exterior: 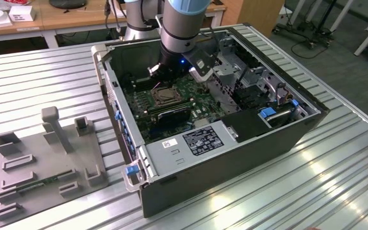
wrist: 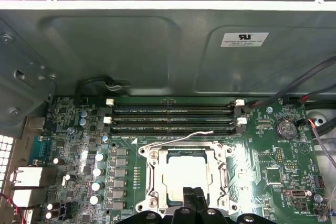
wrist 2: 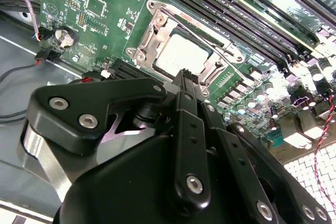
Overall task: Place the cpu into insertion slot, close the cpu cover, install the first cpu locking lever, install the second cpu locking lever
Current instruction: 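Install the first cpu locking lever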
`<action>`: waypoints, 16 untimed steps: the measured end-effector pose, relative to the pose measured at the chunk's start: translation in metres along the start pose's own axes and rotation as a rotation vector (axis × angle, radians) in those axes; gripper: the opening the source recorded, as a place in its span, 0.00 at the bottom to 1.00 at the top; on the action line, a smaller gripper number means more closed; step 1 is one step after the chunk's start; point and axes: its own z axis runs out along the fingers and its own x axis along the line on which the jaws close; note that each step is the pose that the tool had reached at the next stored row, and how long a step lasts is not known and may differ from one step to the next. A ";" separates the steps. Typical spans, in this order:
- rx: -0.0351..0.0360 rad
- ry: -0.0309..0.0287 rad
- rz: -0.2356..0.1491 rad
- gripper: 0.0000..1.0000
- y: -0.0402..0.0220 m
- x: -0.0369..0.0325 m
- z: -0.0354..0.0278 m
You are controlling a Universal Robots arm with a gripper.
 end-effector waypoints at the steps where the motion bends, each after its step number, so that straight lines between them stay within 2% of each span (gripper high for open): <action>1: 0.0057 0.0000 0.000 0.11 0.0001 0.0000 -0.0003; 2: 0.0058 0.0000 0.000 0.11 0.0001 0.0000 -0.0003; 4: 0.0154 -0.0001 -0.001 0.11 0.0003 -0.0001 -0.0009; 16: 0.0155 -0.0001 -0.001 0.11 0.0019 0.0001 -0.0004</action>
